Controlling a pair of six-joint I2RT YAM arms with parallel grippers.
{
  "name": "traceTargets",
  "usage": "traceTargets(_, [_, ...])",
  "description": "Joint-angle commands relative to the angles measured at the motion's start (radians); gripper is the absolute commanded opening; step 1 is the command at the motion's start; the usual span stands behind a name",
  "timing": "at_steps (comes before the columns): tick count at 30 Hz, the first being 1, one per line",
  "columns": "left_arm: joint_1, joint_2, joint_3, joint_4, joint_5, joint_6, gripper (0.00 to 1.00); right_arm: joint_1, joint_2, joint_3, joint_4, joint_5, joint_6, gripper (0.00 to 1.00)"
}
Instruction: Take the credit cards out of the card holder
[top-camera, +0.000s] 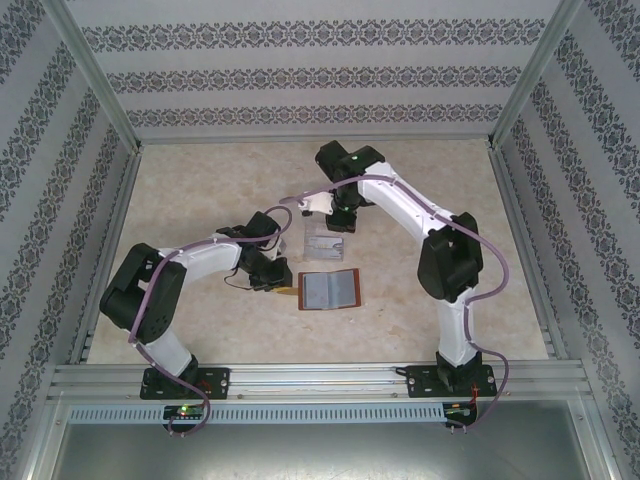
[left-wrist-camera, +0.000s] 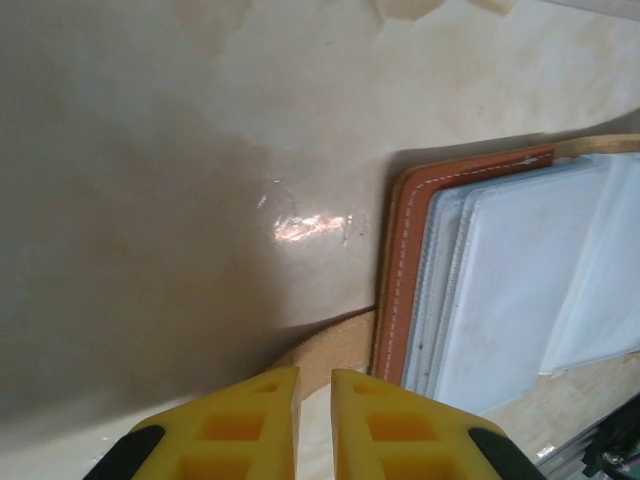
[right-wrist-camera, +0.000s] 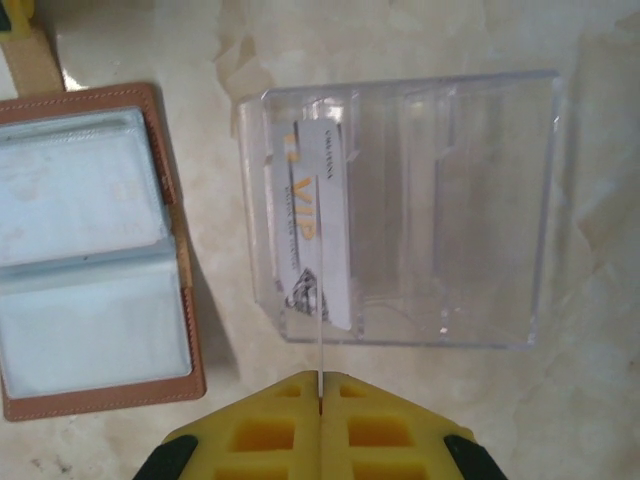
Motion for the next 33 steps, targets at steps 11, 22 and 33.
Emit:
traceTargets(11, [0.011,0.017,0.007,-0.068,-0.037,0.05,0.15,-0.012,0.202,0.322,-0.209,-0.022,-0.046,0.0])
traceTargets(22, [0.01,0.016,0.014,-0.082,-0.041,0.053,0.15,-0.022,0.257,0.382,-0.228,-0.014,-0.059,0.0])
traceTargets(33, [0.011,0.019,0.027,-0.095,-0.045,0.056,0.15,-0.032,0.307,0.41,-0.239,-0.038,-0.066,0.0])
